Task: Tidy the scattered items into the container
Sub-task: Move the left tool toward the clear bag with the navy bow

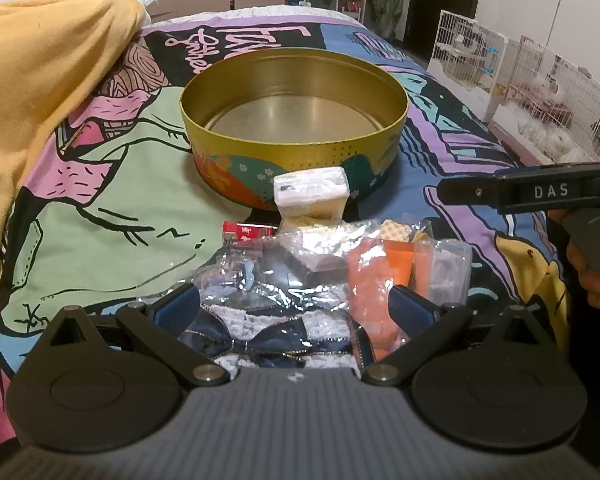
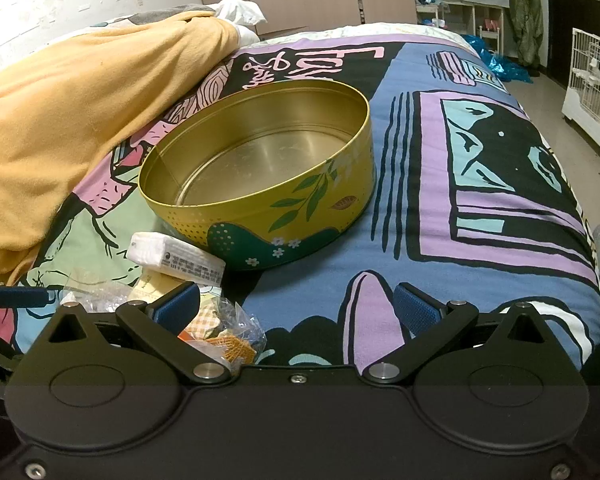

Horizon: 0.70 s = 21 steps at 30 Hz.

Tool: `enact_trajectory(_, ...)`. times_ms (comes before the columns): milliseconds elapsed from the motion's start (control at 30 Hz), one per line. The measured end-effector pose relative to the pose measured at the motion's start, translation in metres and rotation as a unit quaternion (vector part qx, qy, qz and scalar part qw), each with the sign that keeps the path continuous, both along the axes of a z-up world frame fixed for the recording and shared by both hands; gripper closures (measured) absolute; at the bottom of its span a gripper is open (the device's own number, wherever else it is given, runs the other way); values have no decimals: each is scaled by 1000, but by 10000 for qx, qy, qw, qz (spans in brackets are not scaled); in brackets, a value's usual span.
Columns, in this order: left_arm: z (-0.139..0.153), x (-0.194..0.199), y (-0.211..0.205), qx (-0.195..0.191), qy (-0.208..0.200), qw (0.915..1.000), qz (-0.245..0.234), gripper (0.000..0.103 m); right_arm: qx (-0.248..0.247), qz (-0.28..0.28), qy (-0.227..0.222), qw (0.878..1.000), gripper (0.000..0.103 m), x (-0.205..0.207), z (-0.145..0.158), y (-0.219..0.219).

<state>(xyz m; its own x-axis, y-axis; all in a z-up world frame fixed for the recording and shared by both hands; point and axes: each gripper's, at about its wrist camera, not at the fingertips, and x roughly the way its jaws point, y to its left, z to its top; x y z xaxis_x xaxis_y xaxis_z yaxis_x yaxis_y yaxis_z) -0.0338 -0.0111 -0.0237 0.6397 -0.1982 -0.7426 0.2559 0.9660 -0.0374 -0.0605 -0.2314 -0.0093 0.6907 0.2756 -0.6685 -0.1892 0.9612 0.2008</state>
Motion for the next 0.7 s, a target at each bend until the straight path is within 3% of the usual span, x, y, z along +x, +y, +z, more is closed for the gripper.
enact_trajectory(700, -8, -5, -1, 98, 119, 9999, -73, 0, -28, 21, 15, 10000, 0, -1, 0, 2)
